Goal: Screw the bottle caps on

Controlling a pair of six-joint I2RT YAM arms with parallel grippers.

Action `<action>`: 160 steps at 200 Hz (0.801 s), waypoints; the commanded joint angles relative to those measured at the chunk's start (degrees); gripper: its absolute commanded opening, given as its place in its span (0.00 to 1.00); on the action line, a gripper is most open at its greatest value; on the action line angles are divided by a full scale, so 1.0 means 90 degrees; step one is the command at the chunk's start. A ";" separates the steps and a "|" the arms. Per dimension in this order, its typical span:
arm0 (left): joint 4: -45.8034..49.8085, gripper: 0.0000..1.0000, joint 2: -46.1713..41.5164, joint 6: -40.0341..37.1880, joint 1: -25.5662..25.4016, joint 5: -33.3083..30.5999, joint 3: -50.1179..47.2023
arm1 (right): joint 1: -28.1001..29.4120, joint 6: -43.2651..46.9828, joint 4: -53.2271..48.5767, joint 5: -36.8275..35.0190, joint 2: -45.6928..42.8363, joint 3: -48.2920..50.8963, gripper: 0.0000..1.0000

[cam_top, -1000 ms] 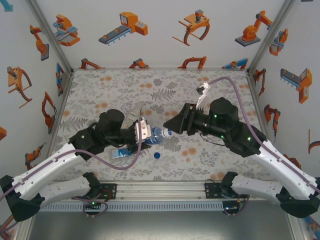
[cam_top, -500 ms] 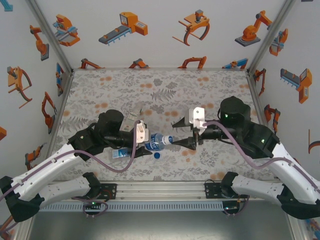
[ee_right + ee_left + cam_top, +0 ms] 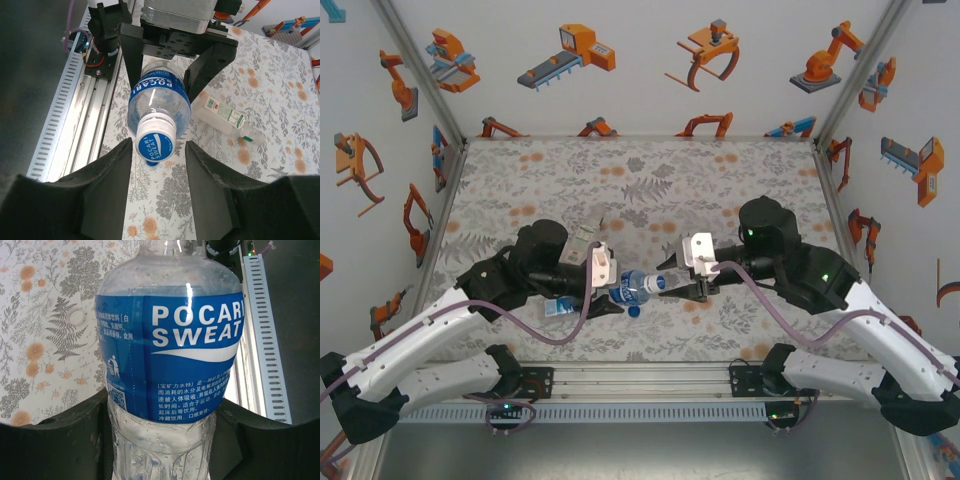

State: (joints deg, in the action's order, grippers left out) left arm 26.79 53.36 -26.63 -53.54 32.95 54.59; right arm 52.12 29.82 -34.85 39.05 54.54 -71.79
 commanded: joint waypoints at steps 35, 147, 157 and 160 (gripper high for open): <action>0.0032 0.00 0.0012 0.0091 -0.0011 0.0232 0.0135 | -0.0019 -0.0032 0.0388 0.0160 -0.0075 0.0128 0.37; -0.0486 0.00 0.0111 0.0221 -0.0018 -0.0556 0.0048 | -0.0019 -0.6582 0.1183 -0.2715 -0.0025 0.0508 0.00; -0.0538 0.00 0.0154 0.0201 -0.0018 -0.0650 0.0048 | -0.0024 -0.7792 0.1043 -0.3124 0.0045 0.0475 0.00; -0.0542 0.00 0.0173 0.0197 -0.0018 -0.0666 0.0053 | -0.0020 -0.8155 0.0997 -0.3221 0.0057 0.0456 0.00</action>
State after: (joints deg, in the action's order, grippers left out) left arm 26.46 54.15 -25.52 -53.39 27.99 54.61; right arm 52.01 -11.07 -27.55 24.91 53.47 -67.37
